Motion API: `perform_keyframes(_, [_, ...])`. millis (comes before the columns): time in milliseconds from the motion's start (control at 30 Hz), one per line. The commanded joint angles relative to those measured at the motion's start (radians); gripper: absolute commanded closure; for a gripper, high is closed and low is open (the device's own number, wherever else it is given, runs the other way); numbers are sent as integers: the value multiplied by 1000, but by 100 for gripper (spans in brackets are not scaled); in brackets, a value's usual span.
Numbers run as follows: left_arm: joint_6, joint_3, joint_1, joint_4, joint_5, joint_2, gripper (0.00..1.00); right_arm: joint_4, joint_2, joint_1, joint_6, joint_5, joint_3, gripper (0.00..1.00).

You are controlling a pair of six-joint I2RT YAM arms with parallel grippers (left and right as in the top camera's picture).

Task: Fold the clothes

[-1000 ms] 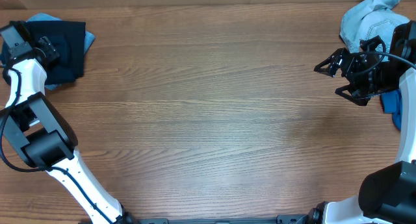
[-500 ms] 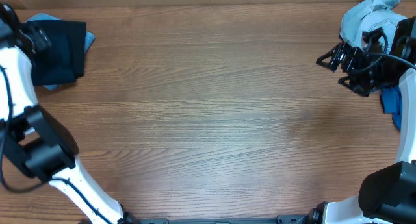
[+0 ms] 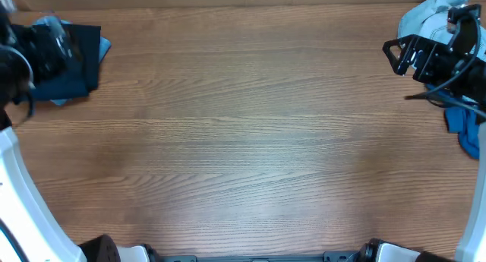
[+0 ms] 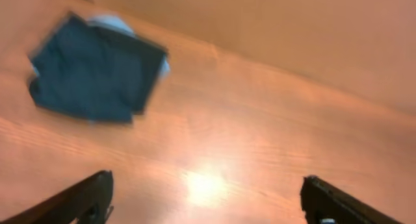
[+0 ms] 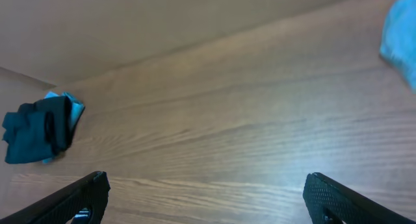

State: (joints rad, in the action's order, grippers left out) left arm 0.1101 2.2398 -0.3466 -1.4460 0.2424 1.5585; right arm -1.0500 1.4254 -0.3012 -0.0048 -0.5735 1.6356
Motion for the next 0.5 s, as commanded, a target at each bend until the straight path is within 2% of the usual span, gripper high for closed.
perform_keyframes(0, [-85,-10,77,-102,29,-18,20,4,-10,1,-15,-5,10,0])
perform_keyframes(100, [-88,-10,142,-183,29,-40,13,-21,-10,1,-10,-4,9,0])
perform_keyframes(167, [-80,-10,197,-236,29,-47,1,-34,-10,1,-10,-3,9,0])
perform_keyframes(300, [-76,-14,280,-241,28,-45,0,-36,-10,1,-10,-3,9,0])
perform_keyframes(467, [-77,-14,304,-243,29,-43,0,-52,-10,1,-10,-3,9,0])
